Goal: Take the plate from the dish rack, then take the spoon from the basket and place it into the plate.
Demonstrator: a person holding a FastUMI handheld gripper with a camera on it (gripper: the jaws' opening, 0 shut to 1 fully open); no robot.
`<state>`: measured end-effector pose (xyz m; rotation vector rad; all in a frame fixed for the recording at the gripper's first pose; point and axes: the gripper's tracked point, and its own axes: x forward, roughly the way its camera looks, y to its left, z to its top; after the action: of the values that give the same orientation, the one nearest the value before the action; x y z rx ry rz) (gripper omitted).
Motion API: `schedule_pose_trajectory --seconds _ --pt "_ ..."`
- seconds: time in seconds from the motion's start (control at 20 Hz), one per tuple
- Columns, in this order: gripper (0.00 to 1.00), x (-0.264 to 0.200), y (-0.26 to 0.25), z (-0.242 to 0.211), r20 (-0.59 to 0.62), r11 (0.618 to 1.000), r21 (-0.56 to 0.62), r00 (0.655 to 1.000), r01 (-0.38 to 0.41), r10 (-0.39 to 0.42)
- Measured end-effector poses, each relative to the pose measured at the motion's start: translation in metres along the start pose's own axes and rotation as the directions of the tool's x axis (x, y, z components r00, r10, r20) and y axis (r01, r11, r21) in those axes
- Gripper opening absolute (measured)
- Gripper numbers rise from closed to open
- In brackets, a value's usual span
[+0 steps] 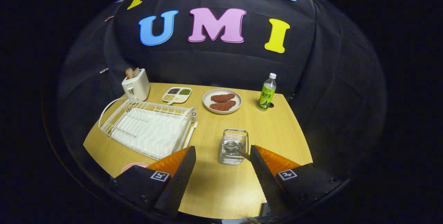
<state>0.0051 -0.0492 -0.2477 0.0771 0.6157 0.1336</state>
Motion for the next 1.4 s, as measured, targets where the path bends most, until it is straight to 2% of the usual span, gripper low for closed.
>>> schedule_pose_trajectory --seconds 0.15,0.3,0.6,0.65,0.85,1.0,1.1,1.4 --pt "0.95 0.030 -0.023 -0.018 -0.053 0.999 -0.051 0.998 0.015 -0.017" --pt "0.82 0.048 -0.028 -0.045 -0.127 0.999 -0.049 0.992 0.001 -0.007" --pt "0.43 0.073 -0.038 -0.065 -0.190 1.000 0.022 0.982 0.007 -0.002" --pt "0.33 0.074 -0.038 -0.067 -0.200 0.999 0.040 0.980 0.007 0.002" --pt "0.17 0.076 -0.020 -0.065 -0.207 0.993 0.101 0.975 -0.056 0.076" --pt "0.12 0.076 -0.019 -0.061 -0.191 0.994 0.087 0.979 -0.060 0.076" --pt "0.11 0.074 -0.020 -0.058 -0.191 0.992 0.118 0.980 -0.043 0.065" --pt "0.11 0.058 -0.033 -0.019 -0.108 0.989 0.146 0.994 -0.019 0.035"
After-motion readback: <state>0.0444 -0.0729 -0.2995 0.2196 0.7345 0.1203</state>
